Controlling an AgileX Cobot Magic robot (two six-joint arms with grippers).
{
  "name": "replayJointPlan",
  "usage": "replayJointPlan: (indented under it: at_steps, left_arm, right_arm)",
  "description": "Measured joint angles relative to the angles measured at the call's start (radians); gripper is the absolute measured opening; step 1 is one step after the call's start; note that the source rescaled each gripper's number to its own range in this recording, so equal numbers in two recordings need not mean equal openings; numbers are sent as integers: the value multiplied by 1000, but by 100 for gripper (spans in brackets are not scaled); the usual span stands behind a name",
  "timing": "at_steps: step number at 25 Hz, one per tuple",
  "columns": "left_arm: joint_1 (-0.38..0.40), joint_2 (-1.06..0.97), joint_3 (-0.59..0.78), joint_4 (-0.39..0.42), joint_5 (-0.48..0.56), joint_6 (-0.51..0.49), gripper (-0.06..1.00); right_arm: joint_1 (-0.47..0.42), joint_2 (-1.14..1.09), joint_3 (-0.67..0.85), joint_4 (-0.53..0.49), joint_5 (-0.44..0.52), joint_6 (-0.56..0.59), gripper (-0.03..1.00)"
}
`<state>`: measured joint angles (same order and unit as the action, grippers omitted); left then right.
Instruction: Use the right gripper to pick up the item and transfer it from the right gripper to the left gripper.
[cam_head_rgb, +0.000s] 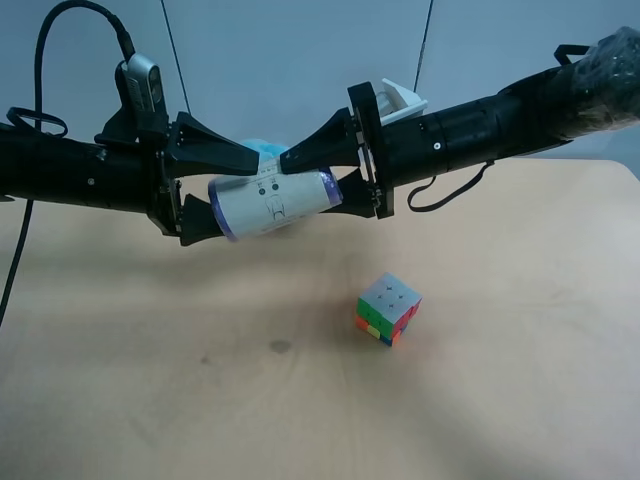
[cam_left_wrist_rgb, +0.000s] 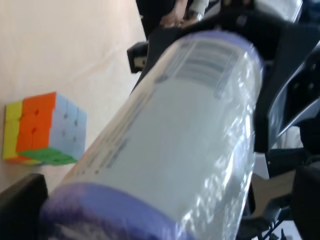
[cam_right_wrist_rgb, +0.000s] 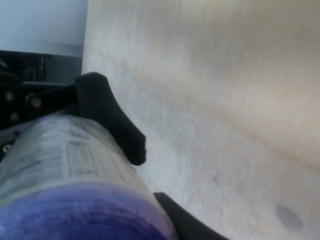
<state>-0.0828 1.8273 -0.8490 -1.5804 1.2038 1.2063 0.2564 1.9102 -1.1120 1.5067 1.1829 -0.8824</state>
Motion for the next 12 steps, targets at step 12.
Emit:
replayJointPlan:
  at_steps: [12]
  left_arm:
    - [0, 5, 0, 13, -7, -14, 25]
  right_arm:
    - [0, -1, 0, 3, 8, -13, 0]
